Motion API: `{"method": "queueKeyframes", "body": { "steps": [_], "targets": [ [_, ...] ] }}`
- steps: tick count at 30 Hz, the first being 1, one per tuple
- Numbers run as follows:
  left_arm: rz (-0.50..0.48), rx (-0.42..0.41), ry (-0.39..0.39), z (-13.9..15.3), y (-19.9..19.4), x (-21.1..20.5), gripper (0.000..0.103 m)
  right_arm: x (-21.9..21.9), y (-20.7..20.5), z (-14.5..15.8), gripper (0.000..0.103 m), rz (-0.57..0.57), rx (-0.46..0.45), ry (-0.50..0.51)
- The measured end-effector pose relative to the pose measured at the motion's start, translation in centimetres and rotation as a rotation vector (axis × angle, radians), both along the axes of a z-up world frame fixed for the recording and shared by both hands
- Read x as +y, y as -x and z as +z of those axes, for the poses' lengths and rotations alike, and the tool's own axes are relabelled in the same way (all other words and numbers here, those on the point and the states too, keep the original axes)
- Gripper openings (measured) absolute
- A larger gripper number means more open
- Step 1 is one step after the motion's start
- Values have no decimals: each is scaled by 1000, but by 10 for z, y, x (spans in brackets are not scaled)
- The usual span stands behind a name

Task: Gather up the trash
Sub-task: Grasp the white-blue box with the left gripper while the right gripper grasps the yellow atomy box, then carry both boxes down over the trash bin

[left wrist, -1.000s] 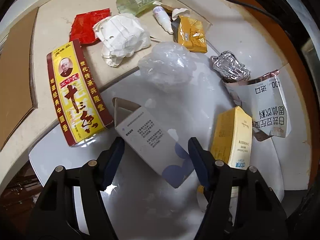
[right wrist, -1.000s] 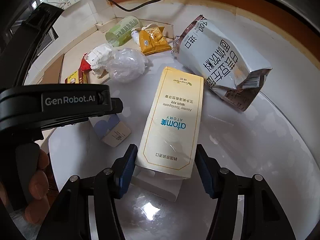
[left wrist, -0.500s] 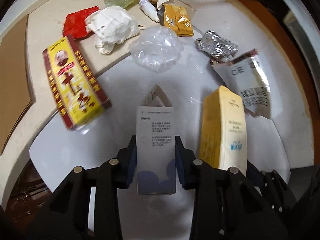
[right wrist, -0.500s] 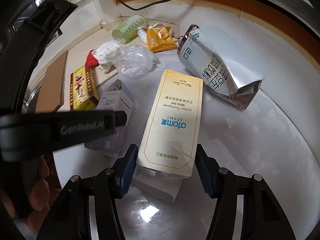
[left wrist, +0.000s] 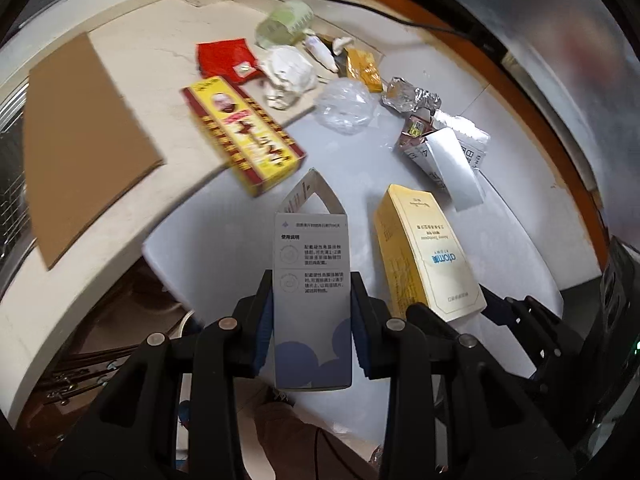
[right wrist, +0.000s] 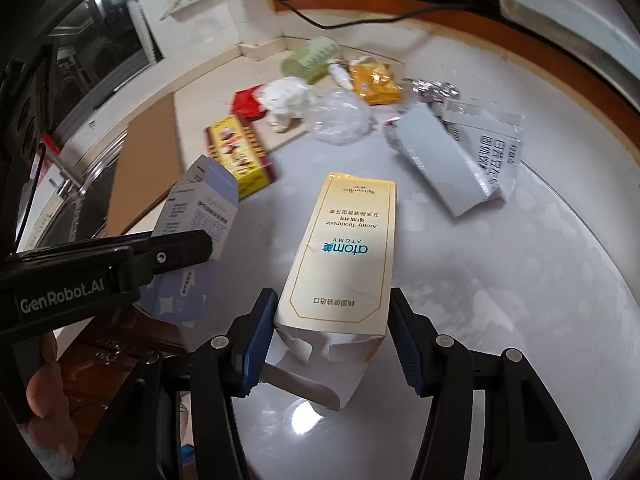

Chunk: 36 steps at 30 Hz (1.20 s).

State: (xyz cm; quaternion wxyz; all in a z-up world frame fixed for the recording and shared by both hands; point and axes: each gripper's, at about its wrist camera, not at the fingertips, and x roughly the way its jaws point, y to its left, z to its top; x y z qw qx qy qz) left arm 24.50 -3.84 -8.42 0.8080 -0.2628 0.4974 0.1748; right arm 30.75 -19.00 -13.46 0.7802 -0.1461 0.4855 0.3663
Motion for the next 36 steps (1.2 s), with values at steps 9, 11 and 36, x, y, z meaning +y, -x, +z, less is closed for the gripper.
{"method": "queueKeyframes", "body": {
  "steps": [9,11,36],
  "targets": [
    [-3,-18,-25,18,97,24,30,31,90,25,55,79,-12,-8],
    [-4,-9,-33,16,116,29,30,39,110,27,55,94,-6,-8],
    [-90,231,-16,-170,234,36,30,91,236,-142,53,180,223,201]
  ]
}}
